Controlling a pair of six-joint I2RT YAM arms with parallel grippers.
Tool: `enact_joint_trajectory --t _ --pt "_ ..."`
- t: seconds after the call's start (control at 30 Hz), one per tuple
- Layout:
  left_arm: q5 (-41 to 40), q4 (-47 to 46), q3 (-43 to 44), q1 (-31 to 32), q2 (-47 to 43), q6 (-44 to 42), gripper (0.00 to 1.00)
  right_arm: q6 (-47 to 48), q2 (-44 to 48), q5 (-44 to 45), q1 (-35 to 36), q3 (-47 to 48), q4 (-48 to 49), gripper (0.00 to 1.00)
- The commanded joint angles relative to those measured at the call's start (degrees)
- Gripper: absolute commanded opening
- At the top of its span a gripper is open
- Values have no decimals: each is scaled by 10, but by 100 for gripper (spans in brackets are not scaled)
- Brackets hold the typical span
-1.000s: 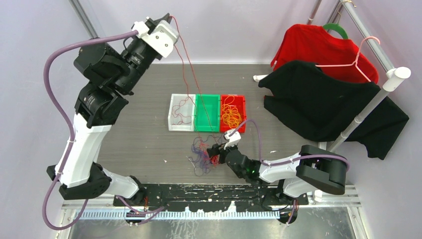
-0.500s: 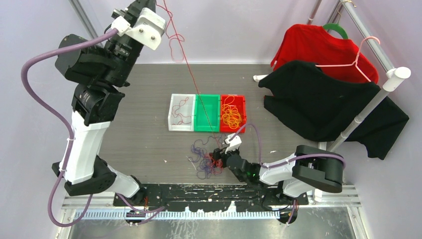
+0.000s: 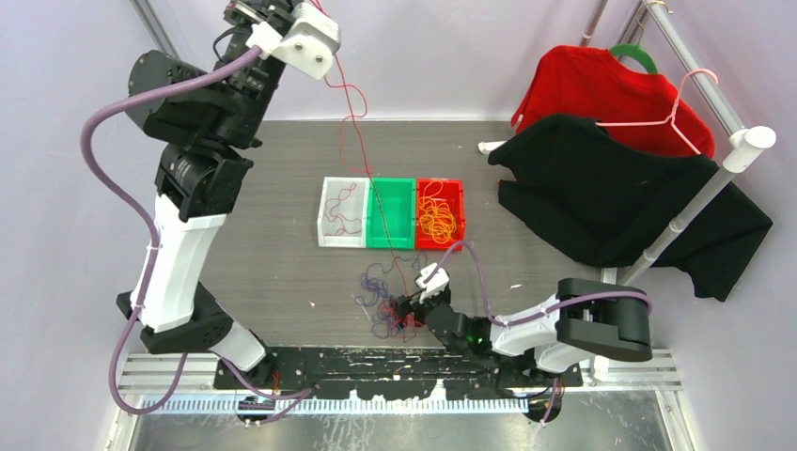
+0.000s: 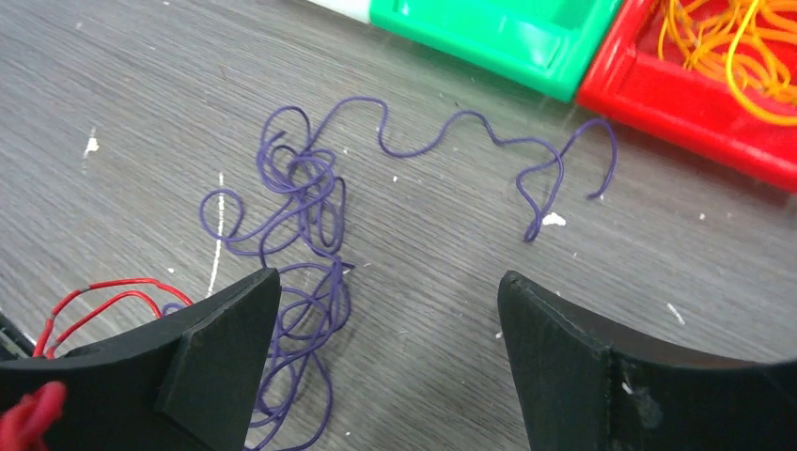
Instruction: Untangle the cables
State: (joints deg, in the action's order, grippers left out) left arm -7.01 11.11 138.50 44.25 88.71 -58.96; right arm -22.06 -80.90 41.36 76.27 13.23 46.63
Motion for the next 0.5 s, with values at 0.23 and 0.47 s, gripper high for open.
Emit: enact_joint_trajectory --t 0.23,0.47 --pt "-24 -43 152 0 91 -138 0 168 33 151 111 -24 91 92" --pt "-35 -62 179 -5 100 -149 0 242 -43 273 194 -11 160 98"
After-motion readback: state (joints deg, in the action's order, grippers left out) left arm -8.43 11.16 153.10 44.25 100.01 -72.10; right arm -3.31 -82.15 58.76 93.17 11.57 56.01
